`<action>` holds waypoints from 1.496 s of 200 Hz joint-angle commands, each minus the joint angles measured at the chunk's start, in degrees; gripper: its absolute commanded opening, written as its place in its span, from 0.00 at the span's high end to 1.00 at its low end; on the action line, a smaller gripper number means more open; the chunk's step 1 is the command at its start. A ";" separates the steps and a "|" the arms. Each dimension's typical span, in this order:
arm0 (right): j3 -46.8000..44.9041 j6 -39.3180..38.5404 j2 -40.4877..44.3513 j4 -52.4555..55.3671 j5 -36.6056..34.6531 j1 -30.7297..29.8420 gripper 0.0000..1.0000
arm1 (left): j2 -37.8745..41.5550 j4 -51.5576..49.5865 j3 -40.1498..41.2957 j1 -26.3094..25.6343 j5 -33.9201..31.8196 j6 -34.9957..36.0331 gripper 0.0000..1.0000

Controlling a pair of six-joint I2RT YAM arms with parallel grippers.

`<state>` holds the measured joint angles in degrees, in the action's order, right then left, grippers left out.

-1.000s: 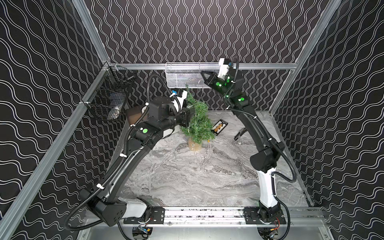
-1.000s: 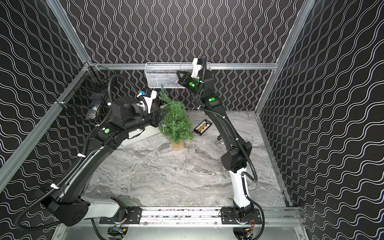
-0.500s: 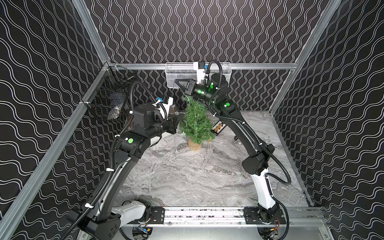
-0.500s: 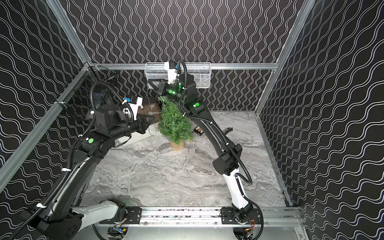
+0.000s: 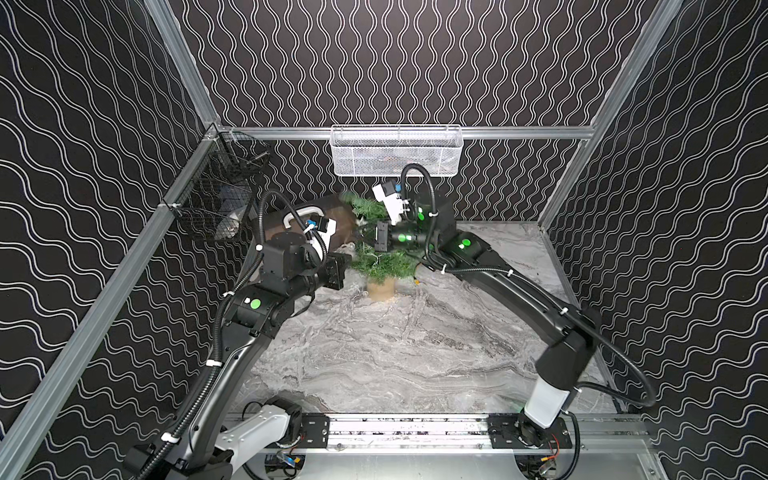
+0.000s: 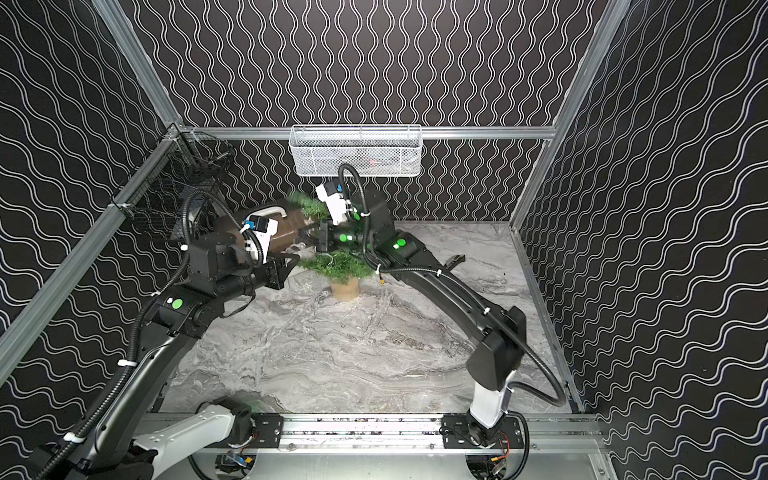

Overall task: Remove string lights from the small christmas tree
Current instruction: Remove the light string from the Christmas tree.

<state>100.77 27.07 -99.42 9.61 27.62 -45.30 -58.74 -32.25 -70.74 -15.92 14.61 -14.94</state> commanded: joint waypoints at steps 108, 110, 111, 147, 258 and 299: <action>-30.45 0.96 26.69 2.93 -13.36 -0.58 1.00 | 2.69 -0.26 4.66 0.23 5.14 -0.39 1.00; -31.69 1.10 27.84 3.20 -14.12 -0.58 1.00 | 2.91 -0.09 5.11 0.27 5.51 -0.47 1.00; -32.30 1.12 28.43 3.39 -14.50 -0.58 1.00 | 3.01 0.00 5.27 0.27 5.69 -0.55 1.00; -49.59 5.12 42.78 8.61 -25.48 -0.32 1.00 | 5.30 2.69 11.10 0.26 9.52 -2.35 1.00; -61.98 17.60 38.40 7.90 -24.97 -0.23 1.00 | 9.81 14.17 30.86 -0.02 10.91 -13.45 1.00; -57.01 12.95 34.59 8.56 -21.82 -0.23 0.87 | 8.97 12.48 29.61 -0.38 8.16 -12.64 1.00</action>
<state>41.47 42.81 -63.61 17.26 3.75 -45.47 -49.50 -22.22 -40.49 -16.12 24.71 -27.03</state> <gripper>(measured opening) 0.071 0.054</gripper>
